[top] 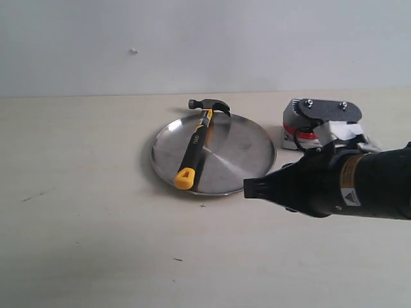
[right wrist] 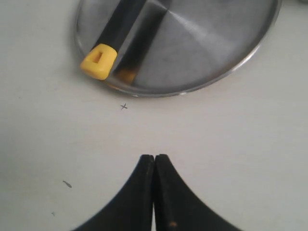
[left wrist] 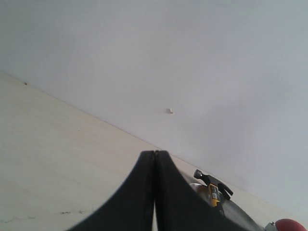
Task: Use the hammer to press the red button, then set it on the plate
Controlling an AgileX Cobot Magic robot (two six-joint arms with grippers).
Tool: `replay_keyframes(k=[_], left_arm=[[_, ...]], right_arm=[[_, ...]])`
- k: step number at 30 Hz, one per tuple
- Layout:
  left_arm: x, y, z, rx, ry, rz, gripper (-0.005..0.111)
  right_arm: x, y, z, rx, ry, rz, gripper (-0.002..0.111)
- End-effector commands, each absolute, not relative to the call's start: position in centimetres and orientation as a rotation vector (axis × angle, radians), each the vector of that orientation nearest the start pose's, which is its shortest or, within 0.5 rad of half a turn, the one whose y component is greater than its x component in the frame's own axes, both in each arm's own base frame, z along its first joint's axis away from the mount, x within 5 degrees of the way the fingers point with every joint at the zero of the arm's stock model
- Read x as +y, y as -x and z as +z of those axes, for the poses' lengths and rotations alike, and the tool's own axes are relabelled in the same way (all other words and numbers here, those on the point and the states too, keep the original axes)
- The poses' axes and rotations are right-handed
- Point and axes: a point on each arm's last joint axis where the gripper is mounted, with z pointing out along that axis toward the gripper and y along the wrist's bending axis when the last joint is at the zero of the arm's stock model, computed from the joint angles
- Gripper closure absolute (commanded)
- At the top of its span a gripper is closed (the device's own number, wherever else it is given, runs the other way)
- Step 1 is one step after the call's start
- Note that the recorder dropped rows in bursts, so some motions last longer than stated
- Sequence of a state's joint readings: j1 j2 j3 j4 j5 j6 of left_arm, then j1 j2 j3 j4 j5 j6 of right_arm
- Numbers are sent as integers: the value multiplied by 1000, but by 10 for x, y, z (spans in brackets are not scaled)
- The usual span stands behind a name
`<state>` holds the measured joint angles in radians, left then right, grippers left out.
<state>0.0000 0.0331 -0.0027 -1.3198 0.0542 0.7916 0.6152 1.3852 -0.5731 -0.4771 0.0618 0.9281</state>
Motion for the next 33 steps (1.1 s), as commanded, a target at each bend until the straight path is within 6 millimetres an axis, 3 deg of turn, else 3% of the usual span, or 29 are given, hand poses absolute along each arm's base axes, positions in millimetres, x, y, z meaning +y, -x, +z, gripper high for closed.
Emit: replay_keyframes(k=[1, 4, 7, 11, 15, 21, 33], left_arm=[[-5, -59, 210, 1508, 361, -460, 107], [-5, -59, 210, 1508, 361, -460, 107], [-5, -59, 210, 1508, 361, -460, 107], [-5, -59, 210, 1508, 361, -460, 107], [-5, -59, 210, 1508, 361, -460, 107], [-5, -59, 210, 1508, 361, -460, 107], [-5, -59, 210, 1508, 361, -460, 107]], right_arm=[[132, -194, 235, 2181, 381, 449, 108], [109, -179, 261, 2057, 324, 454, 108], [79, -156, 270, 1955, 237, 443, 108], [45, -124, 264, 1842, 113, 395, 108], [21, -90, 245, 1704, 9, 342, 108], [9, -63, 209, 1578, -47, 266, 108], [3, -56, 207, 1552, -87, 216, 108]])
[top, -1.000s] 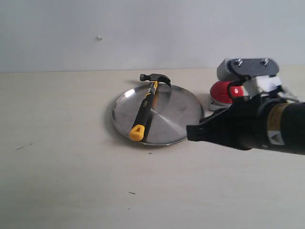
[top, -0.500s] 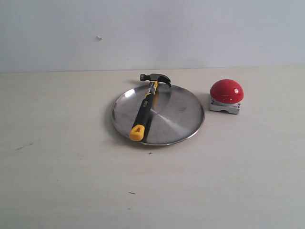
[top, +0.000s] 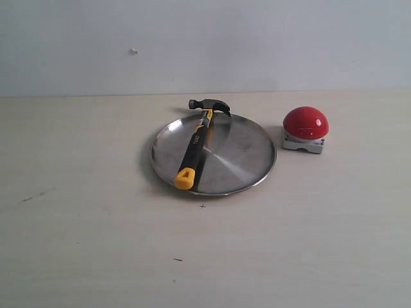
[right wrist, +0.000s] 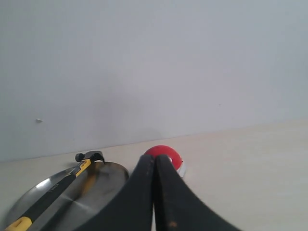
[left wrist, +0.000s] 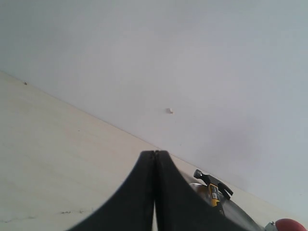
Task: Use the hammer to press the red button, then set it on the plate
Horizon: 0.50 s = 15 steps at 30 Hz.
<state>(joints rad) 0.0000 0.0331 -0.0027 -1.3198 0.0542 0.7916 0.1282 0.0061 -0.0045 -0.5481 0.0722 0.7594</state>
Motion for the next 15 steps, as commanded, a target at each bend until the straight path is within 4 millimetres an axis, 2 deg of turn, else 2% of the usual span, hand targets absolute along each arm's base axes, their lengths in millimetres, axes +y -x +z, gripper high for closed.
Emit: replay_keyframes(k=[1, 7, 15], left_arm=[[-5, -59, 210, 1508, 361, -460, 107], [-5, -59, 210, 1508, 361, -460, 107], [-5, -59, 210, 1508, 361, -460, 107]], right_arm=[[3, -56, 207, 1552, -89, 219, 108], [4, -56, 208, 1538, -83, 229, 108], [8, -56, 208, 1539, 18, 191, 108]])
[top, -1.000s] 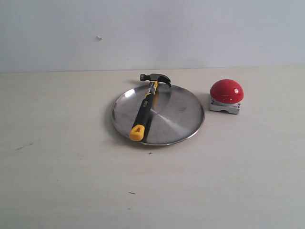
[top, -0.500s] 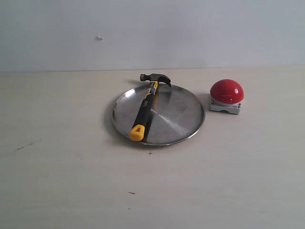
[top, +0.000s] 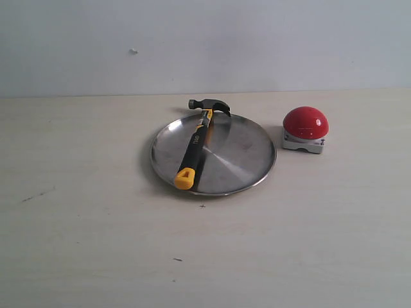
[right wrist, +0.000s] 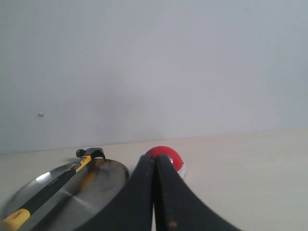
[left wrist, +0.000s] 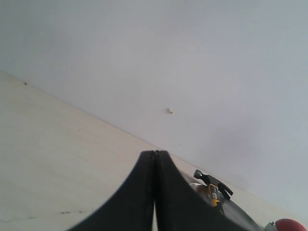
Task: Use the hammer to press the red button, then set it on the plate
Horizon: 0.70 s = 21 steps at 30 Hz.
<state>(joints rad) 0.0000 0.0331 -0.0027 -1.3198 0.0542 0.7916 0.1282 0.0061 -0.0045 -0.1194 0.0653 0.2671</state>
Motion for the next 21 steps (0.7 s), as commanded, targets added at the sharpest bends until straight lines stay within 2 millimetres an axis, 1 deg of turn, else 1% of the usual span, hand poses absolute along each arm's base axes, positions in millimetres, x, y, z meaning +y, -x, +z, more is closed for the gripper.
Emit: replay_keyframes(k=[1, 6, 12, 19, 21], left_arm=[[-5, -59, 210, 1508, 361, -460, 107], [-5, -59, 210, 1508, 361, -460, 107], [-5, -59, 210, 1508, 361, -460, 107], [-5, -59, 210, 1508, 361, -460, 107], [-5, -59, 210, 1508, 361, -460, 107]], right_arm=[[8, -56, 208, 1539, 15, 192, 108], [7, -56, 208, 1543, -25, 214, 108], [6, -56, 208, 1543, -24, 212, 108], [7, -56, 215, 1467, -29, 223, 108], [1, -56, 213, 1487, -122, 154, 108]])
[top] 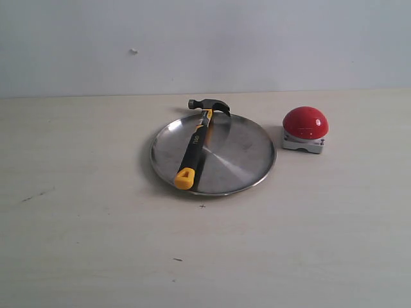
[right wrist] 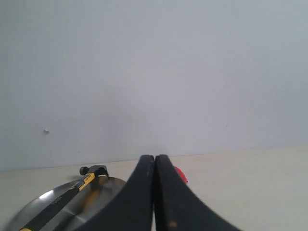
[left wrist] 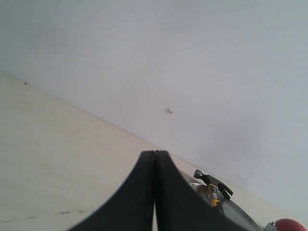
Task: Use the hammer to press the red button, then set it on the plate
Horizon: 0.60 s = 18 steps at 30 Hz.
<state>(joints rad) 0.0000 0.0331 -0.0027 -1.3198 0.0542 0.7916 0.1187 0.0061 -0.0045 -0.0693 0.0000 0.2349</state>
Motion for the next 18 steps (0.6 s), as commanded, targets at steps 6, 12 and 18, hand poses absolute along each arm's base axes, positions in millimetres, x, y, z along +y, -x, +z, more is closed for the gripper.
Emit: replay_keyframes(k=[6, 12, 18], left_arm=[[-5, -59, 210, 1508, 361, -460, 107], [-5, -59, 210, 1508, 361, -460, 107], [-5, -59, 210, 1508, 361, -460, 107]], right_arm=[[-4, -56, 213, 1471, -199, 91, 108], [-5, -56, 205, 1565, -157, 26, 108], [-5, -56, 202, 1600, -175, 42, 108]])
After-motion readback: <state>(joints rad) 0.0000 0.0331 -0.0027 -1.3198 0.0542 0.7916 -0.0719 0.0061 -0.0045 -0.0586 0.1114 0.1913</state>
